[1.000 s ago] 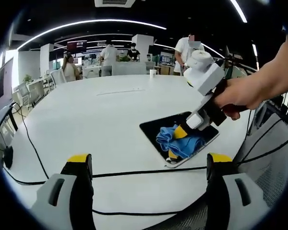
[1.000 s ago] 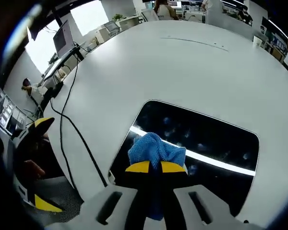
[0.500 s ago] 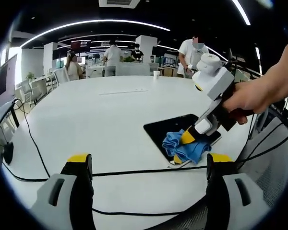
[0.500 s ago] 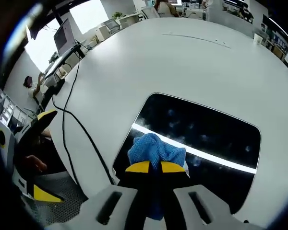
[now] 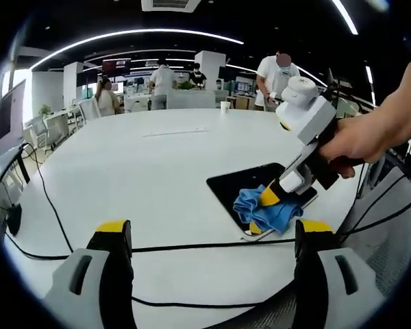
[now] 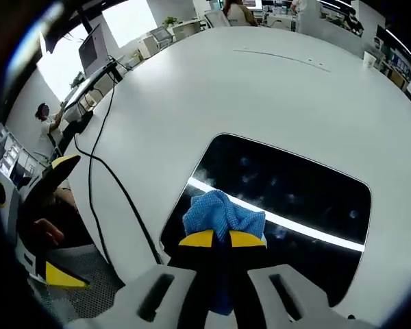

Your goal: Wipe the mirror surface with the cleaning cloth until all visible marks leave the cleaned area.

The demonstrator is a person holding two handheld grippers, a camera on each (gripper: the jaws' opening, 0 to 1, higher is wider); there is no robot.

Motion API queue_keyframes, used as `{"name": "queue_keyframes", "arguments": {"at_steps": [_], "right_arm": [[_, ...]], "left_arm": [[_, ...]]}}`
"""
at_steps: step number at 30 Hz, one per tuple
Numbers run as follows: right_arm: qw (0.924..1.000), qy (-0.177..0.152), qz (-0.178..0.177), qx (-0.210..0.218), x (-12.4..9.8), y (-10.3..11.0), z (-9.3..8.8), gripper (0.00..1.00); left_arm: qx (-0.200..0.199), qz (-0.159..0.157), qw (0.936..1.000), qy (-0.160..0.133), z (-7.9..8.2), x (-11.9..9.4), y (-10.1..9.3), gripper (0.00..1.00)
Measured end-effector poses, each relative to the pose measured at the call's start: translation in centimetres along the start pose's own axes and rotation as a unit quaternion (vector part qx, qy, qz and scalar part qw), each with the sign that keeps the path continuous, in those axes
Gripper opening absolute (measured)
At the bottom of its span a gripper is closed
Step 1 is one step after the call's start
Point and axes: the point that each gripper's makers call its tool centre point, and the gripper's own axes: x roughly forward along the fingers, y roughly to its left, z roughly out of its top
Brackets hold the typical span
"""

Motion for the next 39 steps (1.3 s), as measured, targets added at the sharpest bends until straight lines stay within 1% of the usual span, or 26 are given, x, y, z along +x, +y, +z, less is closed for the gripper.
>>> {"name": "queue_keyframes", "arguments": {"at_steps": [4,12,18,20,22,27,30,39], "right_arm": [[1.0000,0.003,0.002,0.004,-0.6,0.4,-0.4,0.00],[0.9999,0.002,0.009,0.006,-1.4,1.2,-1.1,0.00],[0.9999,0.001,0.014,0.005,-1.2,1.5,-1.2,0.00],[0.9999,0.000,0.016,0.007,-1.0,1.5,-1.3,0.00],[0.9999,-0.002,0.015,0.005,-0.9,1.6,-1.3,0.00],[0.9998,-0.004,0.019,0.008,-1.0,1.8,-1.3,0.00],[0.9996,0.000,0.023,0.017,-0.8,1.7,-1.4,0.00],[0.9996,0.001,0.026,0.008,-0.7,1.9,-1.7,0.00]], "left_arm": [[-0.004,0.006,0.9999,0.007,-0.3,0.0,0.2,0.99],[-0.004,0.000,0.9999,0.011,-0.5,0.2,0.0,0.99],[0.006,-0.005,0.9997,0.023,-0.8,0.4,-0.2,0.99],[0.012,-0.004,0.9997,0.021,-0.7,0.4,-0.1,0.99],[0.006,-0.010,0.9995,0.028,-1.0,0.5,-0.2,0.99],[0.010,-0.012,0.9993,0.034,-1.2,0.5,-0.2,0.99],[0.010,-0.013,0.9993,0.034,-1.2,0.5,-0.3,0.99],[0.014,-0.015,0.9991,0.038,-1.3,0.5,-0.3,0.99]]}}
